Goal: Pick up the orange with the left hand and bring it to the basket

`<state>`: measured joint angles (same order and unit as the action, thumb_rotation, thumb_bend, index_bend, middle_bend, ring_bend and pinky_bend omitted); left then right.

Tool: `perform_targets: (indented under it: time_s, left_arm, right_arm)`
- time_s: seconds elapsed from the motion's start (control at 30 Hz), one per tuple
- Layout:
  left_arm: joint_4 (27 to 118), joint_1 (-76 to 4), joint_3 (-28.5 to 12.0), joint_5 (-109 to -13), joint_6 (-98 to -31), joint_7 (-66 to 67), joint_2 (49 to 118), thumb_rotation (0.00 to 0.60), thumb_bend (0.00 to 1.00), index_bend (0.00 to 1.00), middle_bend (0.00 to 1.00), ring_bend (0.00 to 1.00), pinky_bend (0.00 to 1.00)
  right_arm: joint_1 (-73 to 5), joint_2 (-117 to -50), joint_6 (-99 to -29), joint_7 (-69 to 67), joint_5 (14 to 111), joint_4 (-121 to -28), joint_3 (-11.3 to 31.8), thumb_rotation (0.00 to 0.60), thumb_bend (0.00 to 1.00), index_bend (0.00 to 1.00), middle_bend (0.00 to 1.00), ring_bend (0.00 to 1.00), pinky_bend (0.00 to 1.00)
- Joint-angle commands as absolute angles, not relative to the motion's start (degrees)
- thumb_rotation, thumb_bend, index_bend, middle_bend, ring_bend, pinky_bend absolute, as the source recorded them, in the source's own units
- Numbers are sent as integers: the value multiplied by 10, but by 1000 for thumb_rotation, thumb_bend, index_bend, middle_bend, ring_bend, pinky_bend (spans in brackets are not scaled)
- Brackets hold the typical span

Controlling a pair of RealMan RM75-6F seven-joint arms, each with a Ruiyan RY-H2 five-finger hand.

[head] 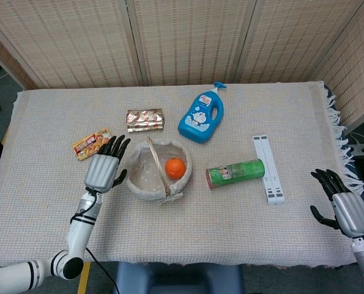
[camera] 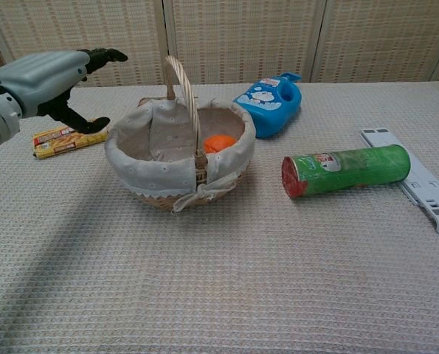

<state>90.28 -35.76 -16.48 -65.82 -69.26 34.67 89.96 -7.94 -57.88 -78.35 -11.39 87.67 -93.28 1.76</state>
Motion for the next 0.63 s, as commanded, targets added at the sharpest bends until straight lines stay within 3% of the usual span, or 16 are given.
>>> perform_targets:
  time_s: [0.03,0.33,0.63]
  left_arm:
    - [910,-336,-146,-650,-714,369,872,600,373,0,0,7,196]
    - [928,-236,-50,-646,-723,303,759,600,403,0,0,8,209]
    - [905,-169,1,-740,-798,225,752,600,399,0,0,8,212]
  right_arm:
    - [-81,-577,-781,-117,877,-934,17,600,269,103,54,0,342]
    - [-86,-584,-773,-100,881,-930,14,600,269,105,54,0,342]
    - [-88,-592,-770,-81,886,-931,8,600,269,105,54,0,342]
